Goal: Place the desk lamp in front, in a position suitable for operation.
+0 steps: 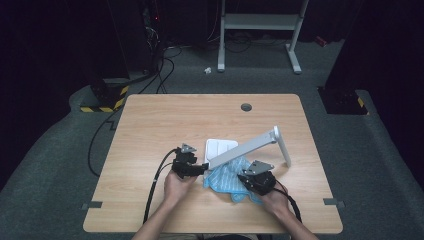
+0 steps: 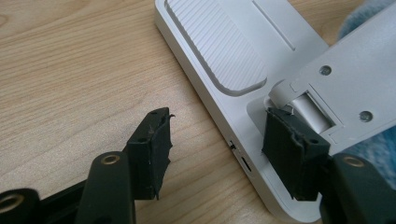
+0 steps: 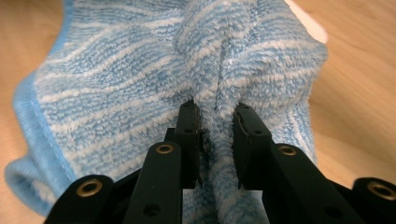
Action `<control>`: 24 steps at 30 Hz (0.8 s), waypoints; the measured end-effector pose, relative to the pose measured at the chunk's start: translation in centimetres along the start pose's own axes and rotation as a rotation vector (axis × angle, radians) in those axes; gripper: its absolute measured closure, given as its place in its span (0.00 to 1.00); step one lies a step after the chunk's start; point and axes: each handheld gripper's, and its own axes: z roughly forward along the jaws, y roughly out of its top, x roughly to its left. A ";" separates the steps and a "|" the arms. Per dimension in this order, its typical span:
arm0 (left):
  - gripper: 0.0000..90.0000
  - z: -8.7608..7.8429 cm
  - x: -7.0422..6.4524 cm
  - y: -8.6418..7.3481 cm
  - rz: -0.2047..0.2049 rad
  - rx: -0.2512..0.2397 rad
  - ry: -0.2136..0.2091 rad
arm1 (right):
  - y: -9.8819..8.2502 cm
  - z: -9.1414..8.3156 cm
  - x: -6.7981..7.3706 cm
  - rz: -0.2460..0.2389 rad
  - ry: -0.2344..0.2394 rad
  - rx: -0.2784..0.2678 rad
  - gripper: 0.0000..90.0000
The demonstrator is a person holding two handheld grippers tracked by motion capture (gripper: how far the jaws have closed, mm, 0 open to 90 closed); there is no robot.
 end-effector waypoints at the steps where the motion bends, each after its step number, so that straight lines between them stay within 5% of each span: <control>1: 0.46 0.0 0.0 0.0 -0.001 0.000 0.000 | -0.2 -0.2 0.1 0.004 0.012 -0.003 0.78; 4: 0.47 0.0 0.0 0.0 -0.001 0.000 -0.002 | -0.6 -0.5 0.4 0.021 0.061 0.000 0.64; 9: 0.47 0.0 0.1 0.0 -0.001 -0.001 -0.008 | -0.2 0.5 1.0 0.012 0.052 0.011 0.51; 17: 0.48 0.6 1.9 1.0 -0.068 -0.002 0.006 | 1.6 2.8 -0.7 0.026 -0.041 0.028 0.56; 24: 0.47 0.8 2.2 1.1 -0.089 -0.008 -0.001 | 2.6 2.8 -1.1 0.031 -0.076 0.062 0.81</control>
